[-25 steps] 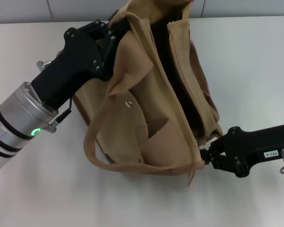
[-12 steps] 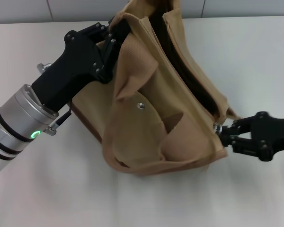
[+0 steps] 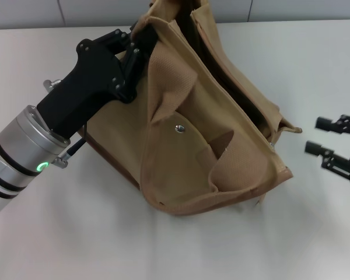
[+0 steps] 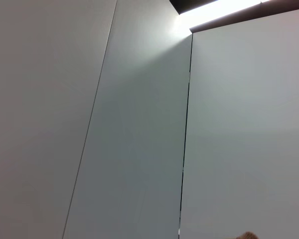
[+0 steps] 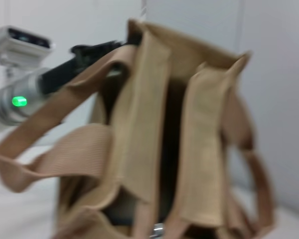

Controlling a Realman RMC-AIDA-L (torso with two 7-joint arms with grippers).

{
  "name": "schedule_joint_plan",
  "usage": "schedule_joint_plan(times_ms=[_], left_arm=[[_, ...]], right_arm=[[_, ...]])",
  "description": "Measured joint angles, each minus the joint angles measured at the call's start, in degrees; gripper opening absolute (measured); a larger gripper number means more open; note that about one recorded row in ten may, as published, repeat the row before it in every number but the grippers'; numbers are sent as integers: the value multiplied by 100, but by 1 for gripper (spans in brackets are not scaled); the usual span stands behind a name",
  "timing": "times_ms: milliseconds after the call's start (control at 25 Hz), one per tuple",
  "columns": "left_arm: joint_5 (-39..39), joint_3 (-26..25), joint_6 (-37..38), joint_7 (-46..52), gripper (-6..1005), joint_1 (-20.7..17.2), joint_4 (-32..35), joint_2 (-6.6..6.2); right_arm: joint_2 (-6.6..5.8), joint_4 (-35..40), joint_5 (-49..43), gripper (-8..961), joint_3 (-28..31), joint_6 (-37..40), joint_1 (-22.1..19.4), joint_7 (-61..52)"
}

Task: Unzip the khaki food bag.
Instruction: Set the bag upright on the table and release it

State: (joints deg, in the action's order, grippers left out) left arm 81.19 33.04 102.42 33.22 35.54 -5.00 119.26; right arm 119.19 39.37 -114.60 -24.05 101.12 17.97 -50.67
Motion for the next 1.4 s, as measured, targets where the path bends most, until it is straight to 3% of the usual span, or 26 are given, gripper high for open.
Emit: schedule_joint_plan(times_ms=[160,280,480,920,1040,1240,1400], left_arm=[[0,0,-14,8,31,14,0,0],[0,0,-22,61,31,24,12,0],[1,0,-32,133,31,29,39,0],[-3,0,-48,139,30,10,28,0],[-6,0,-48,140,30,8,25,0],[18,36,-57,141,42,1,21,0],[30,216,-92,142,58,-106,46,-5]], right_arm=[[6,-529,1,466,584,-111,2,925],[8,-782,1,464,599,-346,57,1165],[12,-1083,-15,380,561,-547,190,1467],[25,-1477,-30,352,526,-748,376,1903],[23,-1503,-29,161,537,-785,385,1910],[22,-1553,408,60,582,-739,456,1462],[-8,-1457,824,70,558,-705,719,620]])
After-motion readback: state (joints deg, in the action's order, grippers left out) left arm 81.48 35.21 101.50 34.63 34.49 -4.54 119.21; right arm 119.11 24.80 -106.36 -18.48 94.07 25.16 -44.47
